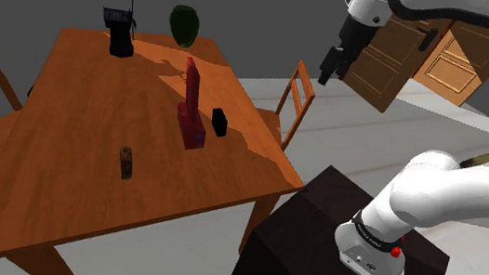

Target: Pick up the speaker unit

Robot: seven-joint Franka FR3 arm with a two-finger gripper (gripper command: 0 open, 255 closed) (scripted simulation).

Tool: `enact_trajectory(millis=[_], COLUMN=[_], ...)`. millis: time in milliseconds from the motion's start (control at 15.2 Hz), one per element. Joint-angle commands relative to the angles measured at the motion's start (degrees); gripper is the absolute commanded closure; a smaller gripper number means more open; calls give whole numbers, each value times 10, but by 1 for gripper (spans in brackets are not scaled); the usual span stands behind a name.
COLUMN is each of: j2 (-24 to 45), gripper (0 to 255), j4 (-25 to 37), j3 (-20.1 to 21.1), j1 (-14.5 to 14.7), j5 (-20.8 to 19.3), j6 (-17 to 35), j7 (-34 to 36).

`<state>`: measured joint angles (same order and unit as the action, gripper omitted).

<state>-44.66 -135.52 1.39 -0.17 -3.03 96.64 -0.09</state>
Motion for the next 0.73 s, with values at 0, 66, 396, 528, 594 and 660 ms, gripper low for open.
enact_trajectory(millis=[0, 66, 396, 528, 594, 660], j2=[0, 16, 105, 144, 164, 185], gripper=[0, 0, 0, 0, 0, 0], j4=[0, -3, -5, 1, 4, 9], j3=[0, 4, 26, 34, 37, 41], j1=[0, -1, -6, -8, -9, -10], j5=[0, 3, 13, 15, 15, 15], j6=[0, 17, 98, 129, 144, 158], j7=[0, 10, 58, 77, 87, 97])
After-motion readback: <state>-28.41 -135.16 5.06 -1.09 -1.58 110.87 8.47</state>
